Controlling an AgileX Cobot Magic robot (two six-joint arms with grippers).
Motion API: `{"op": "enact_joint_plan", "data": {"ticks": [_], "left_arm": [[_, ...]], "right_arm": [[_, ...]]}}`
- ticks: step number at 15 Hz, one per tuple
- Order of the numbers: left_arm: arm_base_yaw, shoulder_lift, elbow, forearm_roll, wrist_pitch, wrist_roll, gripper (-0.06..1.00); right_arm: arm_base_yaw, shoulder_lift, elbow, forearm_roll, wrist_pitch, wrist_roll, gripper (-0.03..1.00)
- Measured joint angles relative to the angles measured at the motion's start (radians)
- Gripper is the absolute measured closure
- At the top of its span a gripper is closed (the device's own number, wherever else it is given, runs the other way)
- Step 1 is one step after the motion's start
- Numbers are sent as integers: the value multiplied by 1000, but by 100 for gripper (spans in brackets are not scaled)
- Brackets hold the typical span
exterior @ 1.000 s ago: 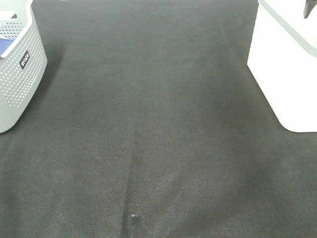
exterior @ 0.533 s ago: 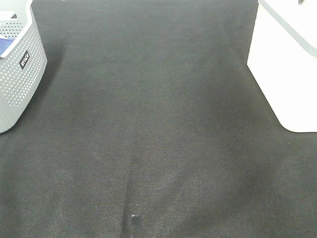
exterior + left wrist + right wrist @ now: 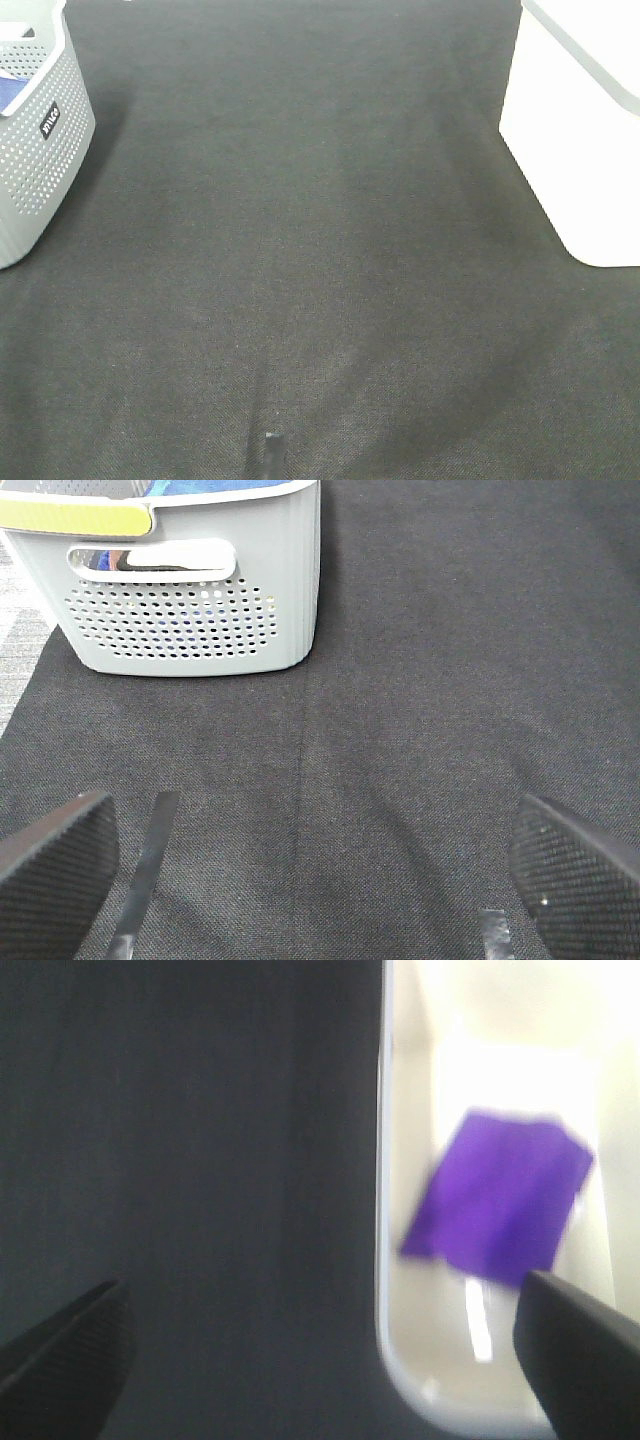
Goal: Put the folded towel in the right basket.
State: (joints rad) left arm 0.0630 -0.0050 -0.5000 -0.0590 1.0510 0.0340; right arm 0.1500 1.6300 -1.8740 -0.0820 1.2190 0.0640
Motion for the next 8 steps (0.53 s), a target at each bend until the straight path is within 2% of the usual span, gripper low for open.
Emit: {"op": "enact_joint_plan", "data": {"ticks": [1, 2, 5, 8], "left_arm": [[0, 0, 0, 0, 0, 0, -4], [0, 0, 0, 0, 0, 0, -4], [0, 0, 0, 0, 0, 0, -4], [0, 0, 0, 1, 0, 0, -4]], "right_arm": [[0, -158, 221, 1, -2, 9, -1], [0, -286, 365, 2, -3, 15, -1], [0, -670, 797, 6, -87, 16, -1], [0, -1036, 1091, 9, -121, 15, -1]]}}
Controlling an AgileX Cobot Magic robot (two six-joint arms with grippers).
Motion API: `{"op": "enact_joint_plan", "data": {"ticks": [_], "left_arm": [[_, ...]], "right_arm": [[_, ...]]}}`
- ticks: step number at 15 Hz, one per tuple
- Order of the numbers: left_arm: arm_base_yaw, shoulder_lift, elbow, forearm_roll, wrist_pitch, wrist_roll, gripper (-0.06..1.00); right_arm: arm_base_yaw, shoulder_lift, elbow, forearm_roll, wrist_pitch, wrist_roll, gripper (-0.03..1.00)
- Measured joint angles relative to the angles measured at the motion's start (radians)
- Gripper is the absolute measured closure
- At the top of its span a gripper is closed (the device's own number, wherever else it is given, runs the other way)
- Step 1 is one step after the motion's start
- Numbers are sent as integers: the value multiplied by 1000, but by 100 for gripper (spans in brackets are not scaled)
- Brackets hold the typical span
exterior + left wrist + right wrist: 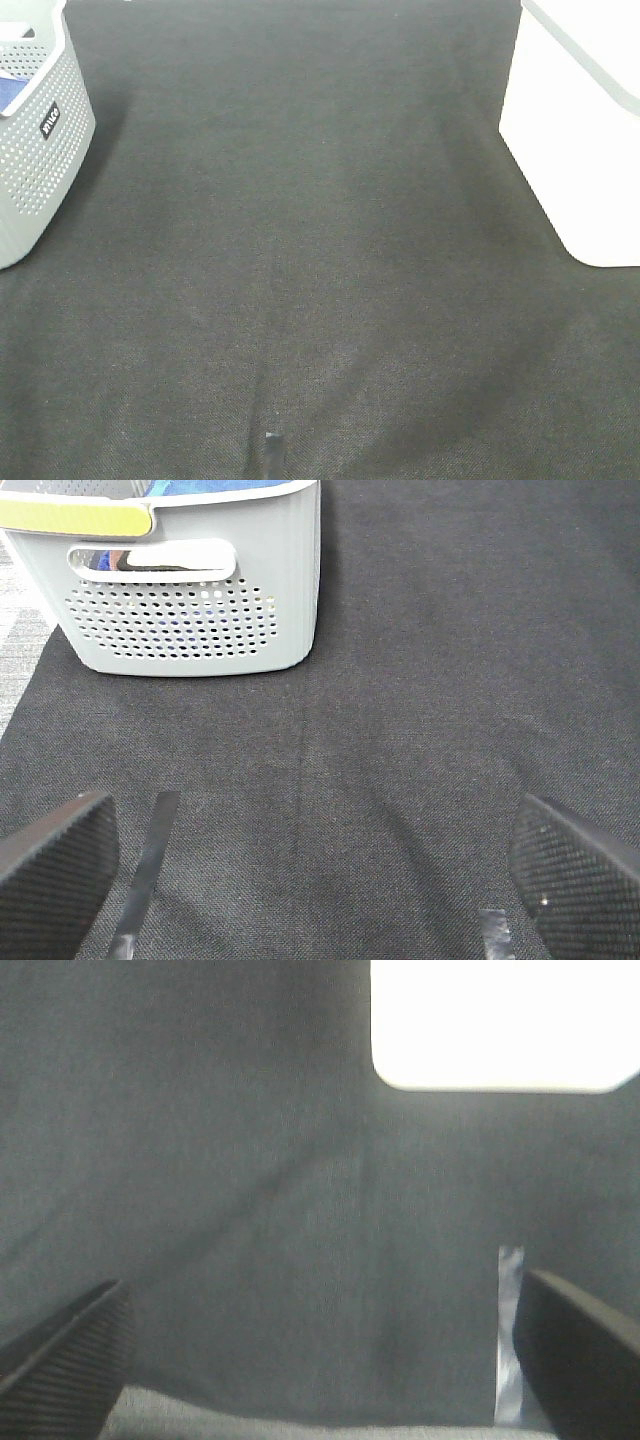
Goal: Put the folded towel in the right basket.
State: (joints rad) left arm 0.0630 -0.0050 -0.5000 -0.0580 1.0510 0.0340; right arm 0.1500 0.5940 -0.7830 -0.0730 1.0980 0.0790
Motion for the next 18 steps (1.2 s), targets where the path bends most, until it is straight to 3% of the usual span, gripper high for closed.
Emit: {"op": "enact_joint_plan", "data": {"ticks": [6, 18], "left_arm": [[0, 0, 0, 2, 0, 0, -4], [0, 0, 0, 2, 0, 0, -4]], "right_arm": [[0, -495, 229, 39, 6, 1, -1], [0, -598, 317, 45, 2, 1, 0]]}}
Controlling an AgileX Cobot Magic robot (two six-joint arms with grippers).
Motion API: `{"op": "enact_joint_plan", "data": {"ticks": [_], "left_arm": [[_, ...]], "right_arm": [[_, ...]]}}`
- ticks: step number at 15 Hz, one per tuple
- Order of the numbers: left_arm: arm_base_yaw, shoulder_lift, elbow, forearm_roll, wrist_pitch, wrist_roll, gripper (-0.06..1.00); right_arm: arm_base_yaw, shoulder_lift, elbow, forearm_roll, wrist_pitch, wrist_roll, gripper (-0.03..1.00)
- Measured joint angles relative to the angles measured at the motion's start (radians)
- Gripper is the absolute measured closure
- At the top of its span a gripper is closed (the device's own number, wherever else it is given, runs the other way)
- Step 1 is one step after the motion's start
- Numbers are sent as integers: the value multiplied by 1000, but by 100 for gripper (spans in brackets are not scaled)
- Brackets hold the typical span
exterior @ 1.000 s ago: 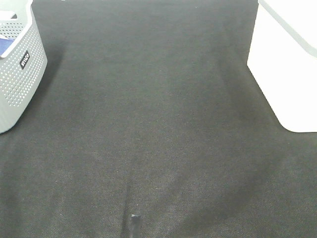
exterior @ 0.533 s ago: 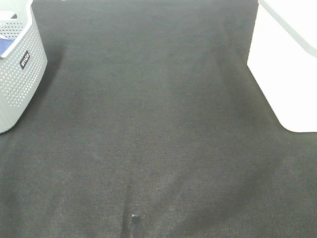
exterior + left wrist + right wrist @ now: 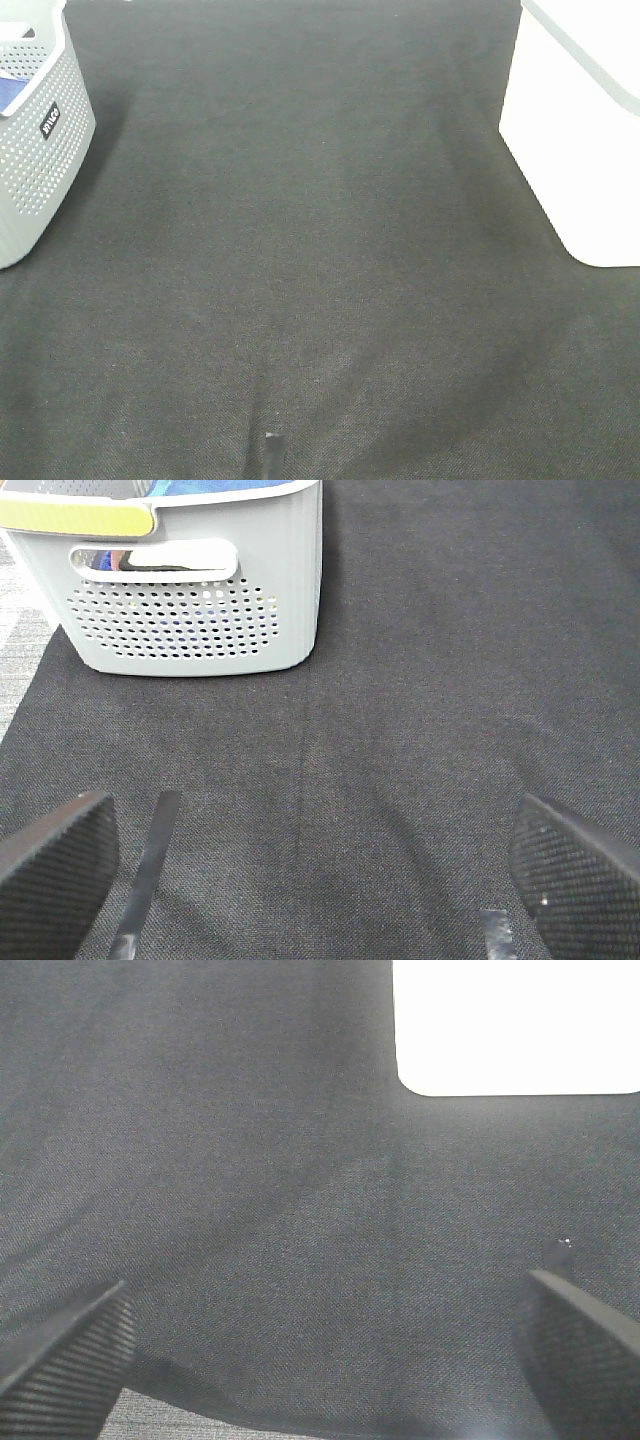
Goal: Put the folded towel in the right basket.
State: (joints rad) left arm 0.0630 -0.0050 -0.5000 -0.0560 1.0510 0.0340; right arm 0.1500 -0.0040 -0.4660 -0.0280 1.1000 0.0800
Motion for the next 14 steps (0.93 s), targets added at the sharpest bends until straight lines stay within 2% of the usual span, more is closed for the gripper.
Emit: {"op": "enact_joint_plan", "data": {"ticks": [14], "left_arm": [[0, 0, 0, 0, 0, 0, -4]], "right_arm": [[0, 0, 3, 8, 3, -47, 1]]}}
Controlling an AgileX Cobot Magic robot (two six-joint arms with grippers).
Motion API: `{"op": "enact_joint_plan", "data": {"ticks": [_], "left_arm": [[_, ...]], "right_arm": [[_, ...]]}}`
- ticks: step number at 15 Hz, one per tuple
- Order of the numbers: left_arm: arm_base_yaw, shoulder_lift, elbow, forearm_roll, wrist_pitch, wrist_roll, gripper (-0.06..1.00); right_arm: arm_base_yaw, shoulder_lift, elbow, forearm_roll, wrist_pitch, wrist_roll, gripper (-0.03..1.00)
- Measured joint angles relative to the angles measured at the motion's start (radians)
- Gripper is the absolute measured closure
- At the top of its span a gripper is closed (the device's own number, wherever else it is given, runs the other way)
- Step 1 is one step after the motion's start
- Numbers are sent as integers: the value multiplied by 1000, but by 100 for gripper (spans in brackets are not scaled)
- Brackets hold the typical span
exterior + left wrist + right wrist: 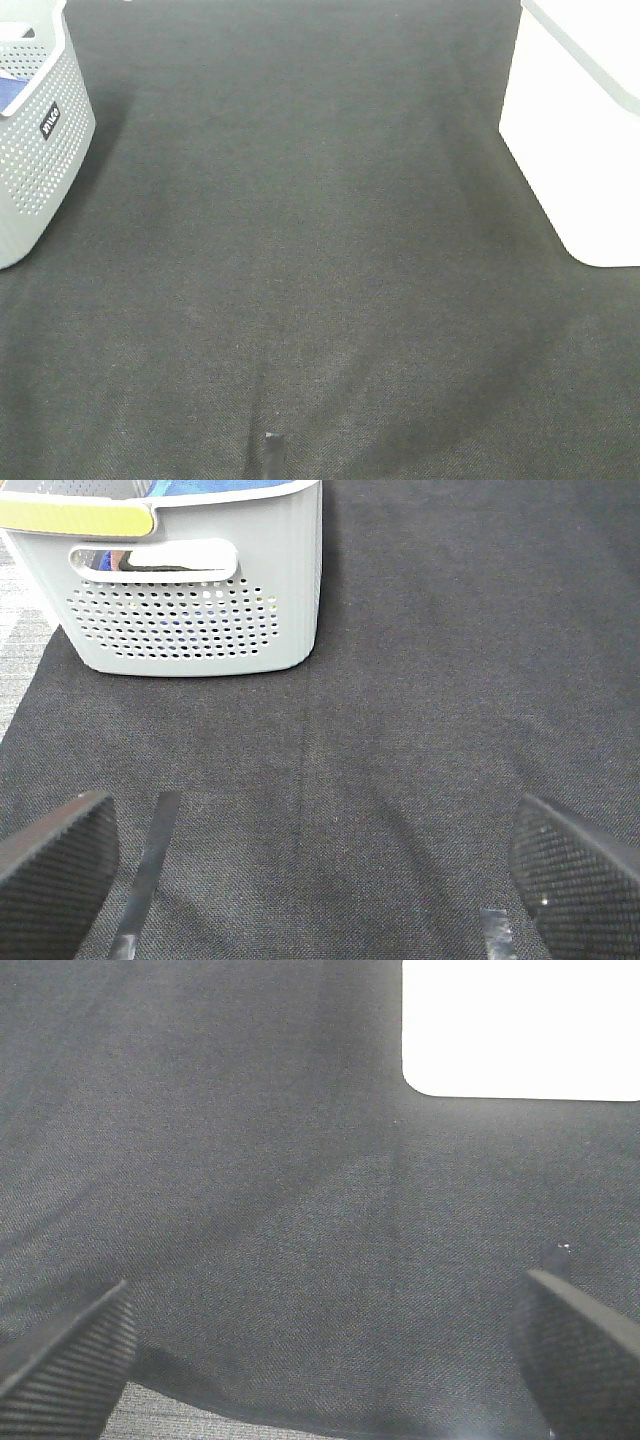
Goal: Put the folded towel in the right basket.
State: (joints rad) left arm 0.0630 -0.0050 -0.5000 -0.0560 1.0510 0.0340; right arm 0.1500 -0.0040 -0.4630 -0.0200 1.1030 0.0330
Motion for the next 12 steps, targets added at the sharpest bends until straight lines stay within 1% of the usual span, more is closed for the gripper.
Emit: {"op": "enact_joint_plan", "data": {"ticks": [1, 2, 4, 5, 8, 12], "left_arm": [[0, 0, 0, 0, 0, 0, -4], [0, 0, 0, 0, 0, 0, -4], [0, 0, 0, 0, 0, 0, -4], [0, 0, 0, 0, 0, 0, -4], [0, 0, 0, 0, 0, 0, -4], [0, 0, 0, -26, 0, -3, -4]], "right_arm": [[-10, 0, 0, 4, 0, 0, 1], [-39, 0, 0, 10, 0, 0, 1], [-130, 0, 0, 12, 0, 0, 1], [-144, 0, 0, 13, 0, 0, 1], [-145, 0, 0, 20, 0, 0, 1], [-145, 0, 0, 20, 0, 0, 1]]}}
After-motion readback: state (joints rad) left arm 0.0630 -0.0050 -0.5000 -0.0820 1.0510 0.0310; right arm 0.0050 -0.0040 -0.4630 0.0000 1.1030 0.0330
